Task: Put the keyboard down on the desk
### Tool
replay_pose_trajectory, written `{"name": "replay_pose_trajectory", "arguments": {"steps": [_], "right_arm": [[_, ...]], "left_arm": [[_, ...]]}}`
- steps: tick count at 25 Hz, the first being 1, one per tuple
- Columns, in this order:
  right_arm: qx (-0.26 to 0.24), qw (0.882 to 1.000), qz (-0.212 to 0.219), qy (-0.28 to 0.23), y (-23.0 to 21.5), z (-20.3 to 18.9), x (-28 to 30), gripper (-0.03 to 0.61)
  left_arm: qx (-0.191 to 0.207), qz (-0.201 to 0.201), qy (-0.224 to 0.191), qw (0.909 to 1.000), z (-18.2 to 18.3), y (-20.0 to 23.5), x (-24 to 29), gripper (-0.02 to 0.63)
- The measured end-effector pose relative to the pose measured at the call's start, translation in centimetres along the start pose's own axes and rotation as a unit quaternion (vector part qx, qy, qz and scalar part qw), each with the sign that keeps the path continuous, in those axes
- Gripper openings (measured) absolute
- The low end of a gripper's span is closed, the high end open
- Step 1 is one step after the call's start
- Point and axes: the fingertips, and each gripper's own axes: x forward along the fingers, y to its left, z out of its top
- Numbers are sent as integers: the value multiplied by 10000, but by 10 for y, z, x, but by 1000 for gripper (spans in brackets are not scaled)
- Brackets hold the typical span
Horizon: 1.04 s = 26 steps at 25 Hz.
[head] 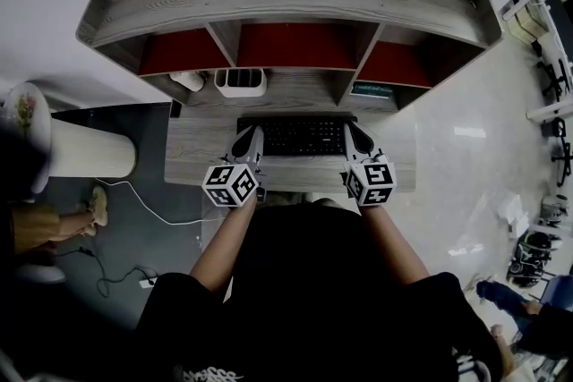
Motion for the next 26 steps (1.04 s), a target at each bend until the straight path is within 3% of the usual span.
{"name": "replay_pose_trajectory", "arguments": {"steps": [10, 16, 26], "right_arm": [[-228, 9997, -98, 45, -3, -4, -4, 12], [-180, 9998, -111, 53, -4, -6, -5, 12], [-130, 9999, -39, 90, 1, -10, -9, 12]], "left_arm": [[99, 98, -64, 9999, 3, 9, -4, 17], [381, 39, 53, 9993, -2, 3, -3, 17], [398, -78, 122, 9991, -5, -7, -4, 17]]}}
